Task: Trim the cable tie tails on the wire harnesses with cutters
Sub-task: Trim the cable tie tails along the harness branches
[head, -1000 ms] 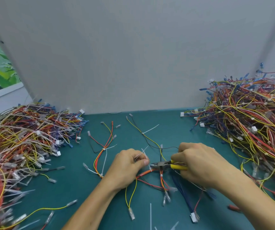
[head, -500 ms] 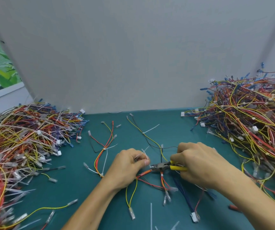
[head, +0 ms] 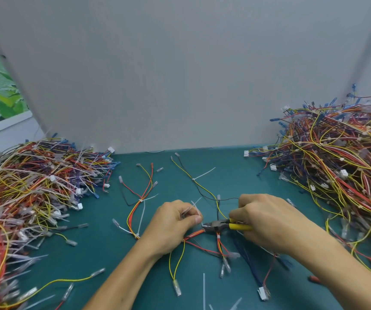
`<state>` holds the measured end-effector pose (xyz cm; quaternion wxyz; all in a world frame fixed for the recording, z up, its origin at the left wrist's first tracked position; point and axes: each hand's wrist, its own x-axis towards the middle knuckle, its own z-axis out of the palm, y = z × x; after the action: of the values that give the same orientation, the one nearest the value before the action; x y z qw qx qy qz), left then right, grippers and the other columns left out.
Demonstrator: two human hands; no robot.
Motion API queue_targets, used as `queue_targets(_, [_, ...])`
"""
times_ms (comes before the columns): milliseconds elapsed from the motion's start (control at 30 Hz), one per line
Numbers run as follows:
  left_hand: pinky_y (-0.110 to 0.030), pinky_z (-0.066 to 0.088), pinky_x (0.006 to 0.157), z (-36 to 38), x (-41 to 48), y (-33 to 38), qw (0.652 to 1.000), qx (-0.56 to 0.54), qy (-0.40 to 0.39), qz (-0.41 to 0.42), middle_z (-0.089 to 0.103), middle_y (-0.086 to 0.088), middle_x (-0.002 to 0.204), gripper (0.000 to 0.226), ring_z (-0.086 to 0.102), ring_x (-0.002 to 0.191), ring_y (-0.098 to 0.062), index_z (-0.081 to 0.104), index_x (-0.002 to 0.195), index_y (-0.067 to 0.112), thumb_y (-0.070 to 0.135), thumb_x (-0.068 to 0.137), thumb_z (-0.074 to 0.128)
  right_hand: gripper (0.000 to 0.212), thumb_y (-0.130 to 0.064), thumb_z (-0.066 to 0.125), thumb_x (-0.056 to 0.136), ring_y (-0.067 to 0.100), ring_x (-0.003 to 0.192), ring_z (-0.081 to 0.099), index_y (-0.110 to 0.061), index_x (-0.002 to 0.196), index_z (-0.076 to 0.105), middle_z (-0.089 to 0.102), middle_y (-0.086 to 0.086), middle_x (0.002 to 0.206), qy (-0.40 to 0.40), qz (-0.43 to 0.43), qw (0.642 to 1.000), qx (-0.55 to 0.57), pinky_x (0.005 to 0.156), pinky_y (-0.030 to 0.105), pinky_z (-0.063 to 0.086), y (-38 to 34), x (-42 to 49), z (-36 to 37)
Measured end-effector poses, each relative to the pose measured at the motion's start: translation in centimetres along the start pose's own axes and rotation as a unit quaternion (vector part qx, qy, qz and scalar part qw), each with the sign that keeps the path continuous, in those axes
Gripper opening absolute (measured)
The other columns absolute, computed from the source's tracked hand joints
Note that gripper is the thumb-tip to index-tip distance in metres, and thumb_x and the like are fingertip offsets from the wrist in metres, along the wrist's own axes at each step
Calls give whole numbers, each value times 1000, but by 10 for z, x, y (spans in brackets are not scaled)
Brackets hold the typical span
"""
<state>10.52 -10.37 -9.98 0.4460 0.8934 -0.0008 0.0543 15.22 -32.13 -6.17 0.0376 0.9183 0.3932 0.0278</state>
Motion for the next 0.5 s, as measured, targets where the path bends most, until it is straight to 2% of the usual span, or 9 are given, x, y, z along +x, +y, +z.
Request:
queue_targets(167, [-32,47,75,1,1,1,1000,-3,-2,-3,67,-2,82,17,55,71,-9,67,71,27,18,85,68,11,-29,48,90,27,90,55,-29,98,55,35,-8,89,-9,-1,1000,10,63,29,31,0,1,1])
queue_targets(400, [-32,47,75,1,0,1,1000,-11,-5,-3,66,-3,82,16,55,71,-9,67,72,28,18,85,68,11,-26,46,89,29,90,55,-27,97,53,33,-7,85,-14,-1,1000,-9,63,30,30,-1,1,5])
queue_targets(500, [-28,43,69,2,0,1,1000,-17,-6,-1,62,3,75,17,50,65,-6,65,71,28,19,86,67,8,-26,47,88,29,90,55,-28,94,53,34,-7,84,-16,2,1000,-10,63,30,30,-1,2,6])
